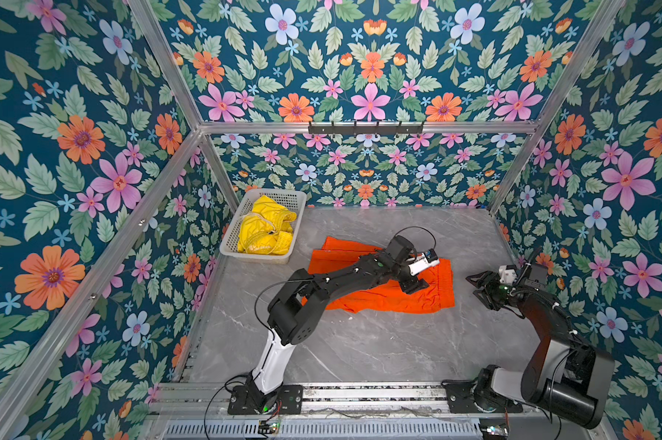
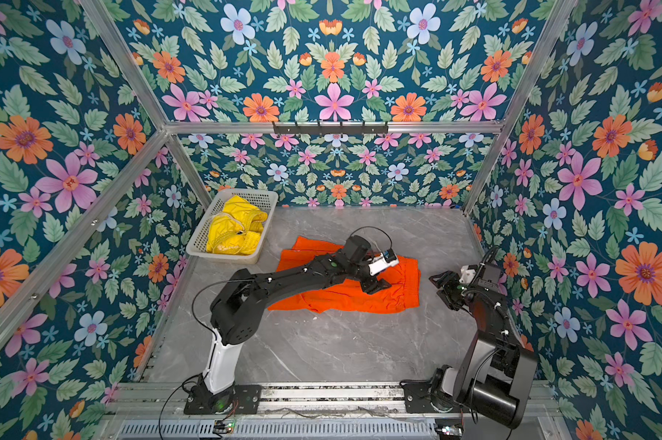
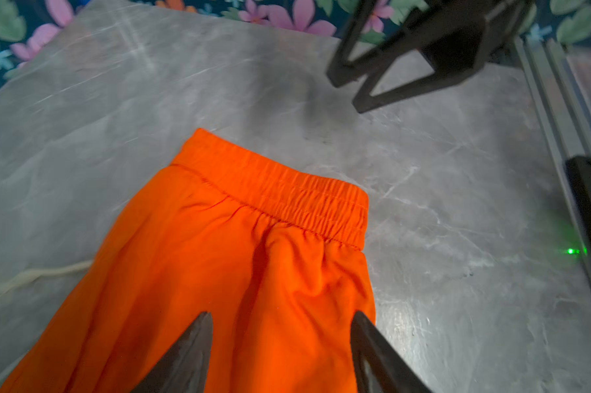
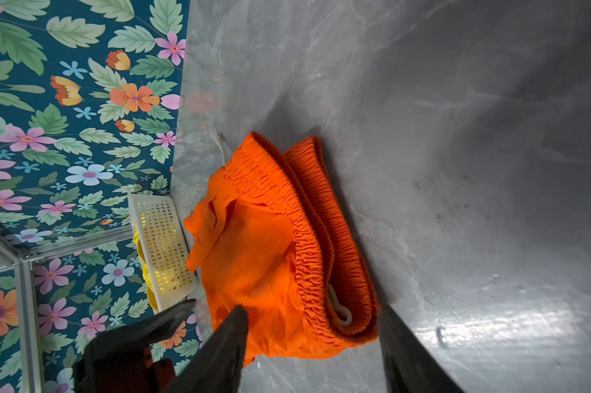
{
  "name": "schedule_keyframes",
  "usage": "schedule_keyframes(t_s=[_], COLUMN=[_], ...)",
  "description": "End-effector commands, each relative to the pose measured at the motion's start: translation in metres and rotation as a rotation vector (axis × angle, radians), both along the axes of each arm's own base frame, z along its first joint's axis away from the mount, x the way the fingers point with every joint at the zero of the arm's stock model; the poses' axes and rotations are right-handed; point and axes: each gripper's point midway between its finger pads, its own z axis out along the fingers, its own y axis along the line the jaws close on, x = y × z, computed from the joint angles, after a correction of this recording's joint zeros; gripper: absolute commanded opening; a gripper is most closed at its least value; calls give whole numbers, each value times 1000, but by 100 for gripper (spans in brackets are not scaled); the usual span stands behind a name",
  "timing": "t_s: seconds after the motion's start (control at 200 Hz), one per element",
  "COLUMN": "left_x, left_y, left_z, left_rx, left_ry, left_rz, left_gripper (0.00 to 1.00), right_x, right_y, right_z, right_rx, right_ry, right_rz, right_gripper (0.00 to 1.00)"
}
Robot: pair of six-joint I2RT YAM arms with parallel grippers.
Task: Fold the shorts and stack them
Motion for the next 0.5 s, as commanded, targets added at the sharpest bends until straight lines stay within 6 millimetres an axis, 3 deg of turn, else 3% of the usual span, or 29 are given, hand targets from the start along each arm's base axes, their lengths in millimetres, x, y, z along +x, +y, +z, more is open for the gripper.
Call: schedule_keyframes(t_s=[0.0,0.265,0.49], left_x=[-14,-23,-39], left_y=[-18,-48,-55], left_z=[-12,-56,-71], left_rx=[17,73,75], left_ry=[-87,-124,-86], left_rz=[-143,-187,-226], left_gripper=[68,73,74], right_x=[0,-5,-7], right_y=[3,12,14], right_z=[1,-3,-6], right_rx=[26,69,90], right_ry=[-6,-5,1], right_rz=[23,43,45], right_gripper=[62,63,63])
